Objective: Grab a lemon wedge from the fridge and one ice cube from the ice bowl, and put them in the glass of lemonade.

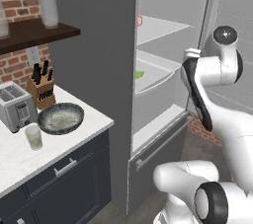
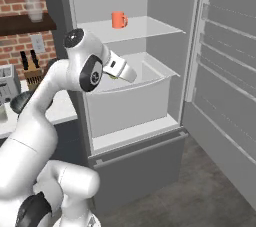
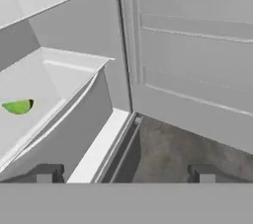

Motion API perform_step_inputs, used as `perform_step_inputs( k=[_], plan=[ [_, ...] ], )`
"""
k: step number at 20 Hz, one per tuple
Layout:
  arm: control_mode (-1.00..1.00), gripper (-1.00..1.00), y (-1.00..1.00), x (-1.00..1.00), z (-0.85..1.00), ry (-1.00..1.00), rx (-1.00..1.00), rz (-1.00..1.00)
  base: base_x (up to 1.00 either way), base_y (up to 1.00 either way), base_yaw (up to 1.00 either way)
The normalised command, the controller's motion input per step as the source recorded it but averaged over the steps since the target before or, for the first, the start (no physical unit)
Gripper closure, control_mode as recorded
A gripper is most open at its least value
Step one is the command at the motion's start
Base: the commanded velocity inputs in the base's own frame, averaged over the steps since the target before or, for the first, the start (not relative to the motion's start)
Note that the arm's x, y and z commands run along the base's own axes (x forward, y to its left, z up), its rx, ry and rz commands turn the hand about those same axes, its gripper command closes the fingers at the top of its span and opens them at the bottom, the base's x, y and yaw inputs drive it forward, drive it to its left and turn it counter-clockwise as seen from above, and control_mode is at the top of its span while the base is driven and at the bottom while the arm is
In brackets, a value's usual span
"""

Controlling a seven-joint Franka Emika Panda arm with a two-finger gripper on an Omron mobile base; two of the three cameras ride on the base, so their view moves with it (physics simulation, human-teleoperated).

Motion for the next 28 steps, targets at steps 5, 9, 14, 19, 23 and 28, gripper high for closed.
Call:
perform_step_inputs(
  k=[5,9,14,19,23,28],
  plan=[
    [-1.00,-1.00,0.57,-0.78,-0.13,0.19,0.14,0.33,0.00,0.00,0.00],
    [-1.00,-1.00,0.41,-0.92,-0.22,0.16,0.00,0.39,0.00,0.00,0.00],
    [-1.00,-1.00,0.27,-0.94,-0.11,0.00,-0.01,0.30,0.00,0.00,0.00],
    [-1.00,-1.00,0.21,-0.55,0.00,0.14,-0.09,0.13,0.00,0.00,0.00],
    [-1.00,-1.00,0.27,-0.06,0.00,0.06,-0.20,0.00,0.00,0.00,0.00],
    [-1.00,-1.00,0.05,0.00,0.00,0.00,0.00,0.00,0.00,0.00,0.00]
  ],
)
